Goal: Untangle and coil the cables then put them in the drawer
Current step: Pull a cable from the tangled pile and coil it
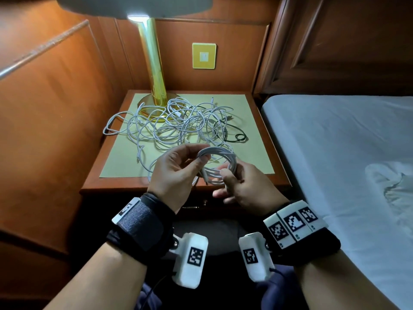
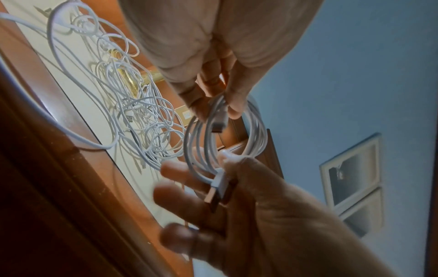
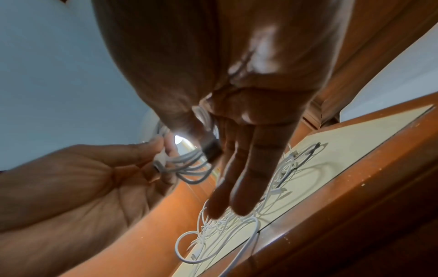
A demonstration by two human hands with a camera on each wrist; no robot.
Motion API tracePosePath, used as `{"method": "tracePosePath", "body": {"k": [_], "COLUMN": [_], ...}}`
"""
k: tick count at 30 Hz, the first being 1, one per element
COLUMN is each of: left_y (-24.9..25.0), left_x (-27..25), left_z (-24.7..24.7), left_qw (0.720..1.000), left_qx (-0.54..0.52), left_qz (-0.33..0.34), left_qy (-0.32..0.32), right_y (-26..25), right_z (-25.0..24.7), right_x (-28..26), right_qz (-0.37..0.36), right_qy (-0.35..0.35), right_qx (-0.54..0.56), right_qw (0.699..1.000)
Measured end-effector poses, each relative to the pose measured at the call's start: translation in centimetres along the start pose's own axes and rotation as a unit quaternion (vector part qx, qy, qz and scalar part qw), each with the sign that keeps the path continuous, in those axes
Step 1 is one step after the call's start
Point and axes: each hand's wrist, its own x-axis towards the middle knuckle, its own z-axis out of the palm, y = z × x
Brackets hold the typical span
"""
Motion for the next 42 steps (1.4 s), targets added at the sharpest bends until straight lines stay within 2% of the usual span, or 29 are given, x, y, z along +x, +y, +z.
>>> {"method": "tracePosePath", "body": {"k": [2,5,9,11,16,18,25,28,35,40,42], "left_y": [-0.1,-0.1,0.2,0.4,-0.2,-0.4,-0.5,-0.7,-0.9,-1.5,-1.8], "left_x": [0.1,0.1,0.2,0.2,0.1,-0.1,-0.1,0.0,0.1,0.1,0.3], "left_z": [-0.3,-0.8,-0.8,-0.6,-0.2,0.1,0.8,1.1,1.2,1.7,1.9], "left_qw": [0.996,0.992,0.994,0.983,0.983,0.981,0.98,0.982,0.98,0.973,0.973], "left_qx": [0.08,0.125,-0.046,-0.108,-0.099,-0.098,-0.088,-0.074,-0.064,-0.076,-0.045], "left_qz": [0.022,0.016,-0.1,-0.149,-0.157,-0.165,-0.176,-0.172,-0.183,-0.215,-0.224], "left_qy": [-0.014,-0.014,-0.008,-0.011,-0.005,-0.001,0.031,0.04,0.037,0.041,0.033], "right_y": [-0.1,0.0,0.1,0.1,1.0,1.3,1.5,1.5,1.5,2.9,4.1], "right_z": [0.1,-0.4,-1.4,-1.6,-1.2,-1.4,-1.2,-1.2,-0.8,-1.8,-3.2], "right_x": [-0.2,-0.3,-0.2,-0.3,0.1,0.5,1.0,1.1,1.0,1.7,2.4], "right_qz": [0.014,-0.041,-0.097,-0.104,-0.045,-0.009,0.047,0.034,0.04,0.064,0.096], "right_qy": [-0.024,-0.033,-0.046,-0.026,0.024,0.026,0.034,0.057,0.06,0.104,0.147], "right_qx": [0.023,-0.071,-0.138,-0.109,-0.017,0.034,0.128,0.119,0.117,0.079,0.016], "right_qw": [0.999,0.996,0.985,0.988,0.999,0.999,0.99,0.991,0.991,0.989,0.984]}}
